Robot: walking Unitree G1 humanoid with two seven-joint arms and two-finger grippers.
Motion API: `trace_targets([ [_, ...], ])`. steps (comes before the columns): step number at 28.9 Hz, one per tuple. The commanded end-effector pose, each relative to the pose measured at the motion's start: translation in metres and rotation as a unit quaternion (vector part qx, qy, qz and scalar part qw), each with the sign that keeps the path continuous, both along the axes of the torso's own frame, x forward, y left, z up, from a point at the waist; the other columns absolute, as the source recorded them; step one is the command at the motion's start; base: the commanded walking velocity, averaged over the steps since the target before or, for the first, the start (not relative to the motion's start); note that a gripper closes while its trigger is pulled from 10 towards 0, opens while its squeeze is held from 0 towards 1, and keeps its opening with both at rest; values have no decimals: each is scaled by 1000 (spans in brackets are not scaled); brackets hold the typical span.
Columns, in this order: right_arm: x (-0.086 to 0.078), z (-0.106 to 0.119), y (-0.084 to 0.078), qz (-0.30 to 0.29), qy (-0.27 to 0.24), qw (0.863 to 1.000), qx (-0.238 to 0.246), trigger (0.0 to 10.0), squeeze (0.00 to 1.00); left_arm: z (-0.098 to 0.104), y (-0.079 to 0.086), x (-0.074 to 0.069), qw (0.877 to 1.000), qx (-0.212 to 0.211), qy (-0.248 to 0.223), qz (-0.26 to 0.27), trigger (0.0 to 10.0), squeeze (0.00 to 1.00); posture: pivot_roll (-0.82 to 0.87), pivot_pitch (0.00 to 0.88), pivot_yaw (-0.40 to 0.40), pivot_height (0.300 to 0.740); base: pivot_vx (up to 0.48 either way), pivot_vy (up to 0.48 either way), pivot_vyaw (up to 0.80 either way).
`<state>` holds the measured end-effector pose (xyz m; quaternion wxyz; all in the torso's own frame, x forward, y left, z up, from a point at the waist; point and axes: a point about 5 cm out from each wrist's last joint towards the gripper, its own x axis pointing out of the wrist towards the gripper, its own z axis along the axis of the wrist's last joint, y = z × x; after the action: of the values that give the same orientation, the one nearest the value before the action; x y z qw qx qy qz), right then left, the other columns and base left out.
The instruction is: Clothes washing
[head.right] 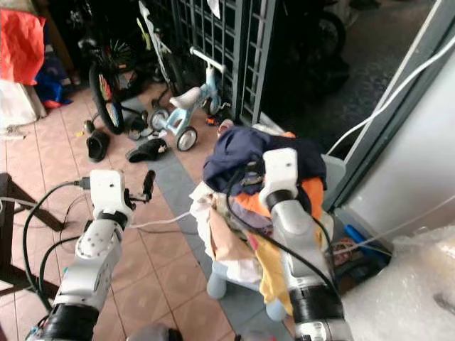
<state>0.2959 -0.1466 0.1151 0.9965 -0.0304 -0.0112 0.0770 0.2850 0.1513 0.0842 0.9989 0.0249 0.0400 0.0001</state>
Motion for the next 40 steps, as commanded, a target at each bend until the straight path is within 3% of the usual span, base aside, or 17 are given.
trace_targets([
  [1,-10,7,-9,-12,-22,1000,-6,0,0,3,5,-2,1000,3,-5,11,10000,0,-47,0,14,740,0,0,0],
  [6,-34,-7,-22,-58,-1,998,-17,0,0,5,12,-12,1000,-5,-3,6,10000,0,-43,0,32,740,0,0,0],
  [14,-40,-3,-12,-62,-11,998,-15,0,0,11,21,-19,1000,11,-9,23,10000,0,-38,0,68,740,0,0,0],
  [15,-40,-5,-10,-58,-7,998,-17,4706,0,11,21,-19,1000,13,-7,23,10000,0,-33,0,66,740,0,0,0],
  [16,-40,-5,-10,-58,-7,998,-17,4706,0,11,21,-19,1000,13,-7,23,10000,0,-33,0,66,740,0,0,0],
  [17,-39,-8,-8,-52,-1,998,-22,10000,0,11,21,-19,1000,11,-5,22,10000,0,-29,0,61,740,0,0,0],
  [26,-32,-3,-7,-67,-10,997,-26,10000,0,11,16,-20,1000,3,5,6,10000,0,-32,0,60,740,0,0,0],
  [31,-32,-7,-7,-80,-1,996,-33,10000,0,12,0,-21,998,-21,3,-57,10000,0,-44,0,45,740,0,0,0],
  [40,-35,-16,-12,-101,16,995,-9,10000,0,3,0,-22,998,-14,20,-55,10000,0,-44,0,22,740,0,0,0],
])
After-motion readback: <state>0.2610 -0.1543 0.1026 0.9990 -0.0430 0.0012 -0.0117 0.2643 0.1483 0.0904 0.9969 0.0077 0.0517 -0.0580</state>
